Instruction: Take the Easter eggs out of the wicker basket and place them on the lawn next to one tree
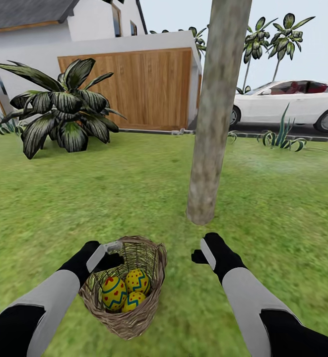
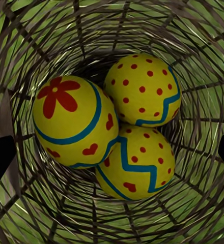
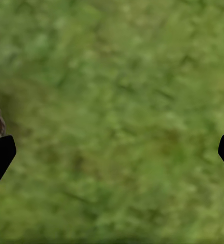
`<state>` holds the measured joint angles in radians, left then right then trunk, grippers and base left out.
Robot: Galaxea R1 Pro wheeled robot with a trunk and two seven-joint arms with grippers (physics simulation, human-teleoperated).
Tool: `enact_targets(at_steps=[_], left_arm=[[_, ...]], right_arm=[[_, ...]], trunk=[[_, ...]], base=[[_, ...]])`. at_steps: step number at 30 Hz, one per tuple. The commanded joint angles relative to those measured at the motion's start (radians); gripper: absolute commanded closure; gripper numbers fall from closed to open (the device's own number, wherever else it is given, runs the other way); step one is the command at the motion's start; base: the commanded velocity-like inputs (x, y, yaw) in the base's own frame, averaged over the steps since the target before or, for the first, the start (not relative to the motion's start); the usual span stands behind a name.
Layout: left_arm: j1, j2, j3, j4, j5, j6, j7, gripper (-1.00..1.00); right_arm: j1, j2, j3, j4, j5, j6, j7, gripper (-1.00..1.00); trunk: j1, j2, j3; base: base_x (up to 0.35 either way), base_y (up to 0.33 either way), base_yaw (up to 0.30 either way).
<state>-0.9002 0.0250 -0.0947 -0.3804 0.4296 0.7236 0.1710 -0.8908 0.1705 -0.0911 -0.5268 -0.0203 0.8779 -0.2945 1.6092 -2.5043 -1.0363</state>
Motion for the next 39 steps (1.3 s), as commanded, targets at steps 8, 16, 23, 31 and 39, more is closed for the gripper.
enact_targets(at_steps=[8,16,23,31,39], left_arm=[[0.0,0.001,-0.015,-0.008,0.011,0.004,0.007,-1.0],[0.0,0.001,-0.016,-0.006,0.011,0.004,0.007,-1.0],[0.0,0.001,-0.017,-0.006,0.01,0.004,0.007,-1.0],[0.0,0.0,-0.028,-0.009,0.009,0.004,0.007,-1.0],[0.0,0.0,-0.063,-0.008,0.01,0.004,0.007,-1.0]], right_arm=[[0.0,0.001,-0.005,-0.001,-0.003,0.003,-0.005,-1.0],[0.0,0.001,-0.005,0.0,-0.003,0.003,-0.005,-1.0],[0.0,0.001,-0.005,0.001,-0.003,0.003,-0.005,-1.0],[0.0,0.001,-0.005,0.001,-0.003,0.003,-0.005,-1.0],[0.0,0.001,-0.005,0.001,-0.003,0.003,-0.005,-1.0]], trunk=[[0.0,0.0,-0.001],[0.0,0.0,-0.001],[0.0,0.0,-0.001],[0.0,0.0,-0.001],[0.0,0.0,-0.001]], base=[[0.002,0.0,0.0],[0.11,0.058,0.0],[0.092,0.042,0.0],[0.059,0.023,0.0],[0.005,-0.057,0.0]])
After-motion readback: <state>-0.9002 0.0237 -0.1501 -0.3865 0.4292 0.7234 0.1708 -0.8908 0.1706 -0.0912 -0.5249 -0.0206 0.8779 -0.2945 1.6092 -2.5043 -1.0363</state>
